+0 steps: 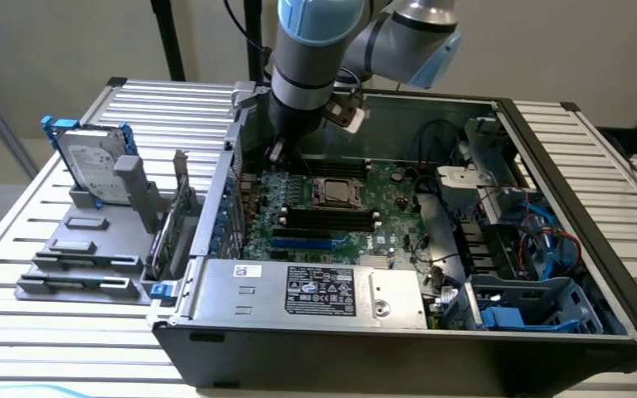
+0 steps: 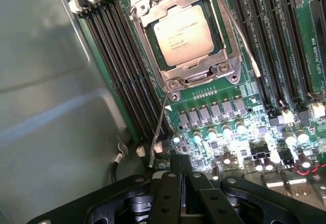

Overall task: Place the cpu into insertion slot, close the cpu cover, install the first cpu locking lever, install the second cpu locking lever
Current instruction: 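Install the first cpu locking lever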

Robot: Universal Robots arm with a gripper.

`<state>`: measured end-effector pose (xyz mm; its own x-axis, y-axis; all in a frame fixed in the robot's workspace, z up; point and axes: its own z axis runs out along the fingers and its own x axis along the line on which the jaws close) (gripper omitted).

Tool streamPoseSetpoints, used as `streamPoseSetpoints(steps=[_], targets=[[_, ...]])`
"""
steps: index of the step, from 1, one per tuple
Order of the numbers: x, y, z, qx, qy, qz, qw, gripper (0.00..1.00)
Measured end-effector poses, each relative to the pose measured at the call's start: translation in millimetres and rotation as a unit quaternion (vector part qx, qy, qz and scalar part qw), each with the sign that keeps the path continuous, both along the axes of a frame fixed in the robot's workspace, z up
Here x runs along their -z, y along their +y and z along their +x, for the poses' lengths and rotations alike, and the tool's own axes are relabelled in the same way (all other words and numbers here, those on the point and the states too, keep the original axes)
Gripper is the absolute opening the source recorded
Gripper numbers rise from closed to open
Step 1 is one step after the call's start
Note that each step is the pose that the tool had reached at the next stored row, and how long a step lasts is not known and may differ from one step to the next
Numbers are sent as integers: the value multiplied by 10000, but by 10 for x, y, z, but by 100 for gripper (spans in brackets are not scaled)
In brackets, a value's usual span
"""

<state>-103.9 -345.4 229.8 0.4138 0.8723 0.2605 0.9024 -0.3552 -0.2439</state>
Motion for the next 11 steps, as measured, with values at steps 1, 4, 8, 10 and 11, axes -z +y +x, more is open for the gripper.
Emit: streamPoseSetpoints(steps=[1,4,8,10,11], targets=[[0,0,-2,52,1,16,10000,11],[-1,0,-7,209,4,69,9998,11],[-17,0,-14,409,8,151,9990,11],[-30,0,-18,502,9,195,9985,11],[-37,0,-19,547,9,215,9983,11]])
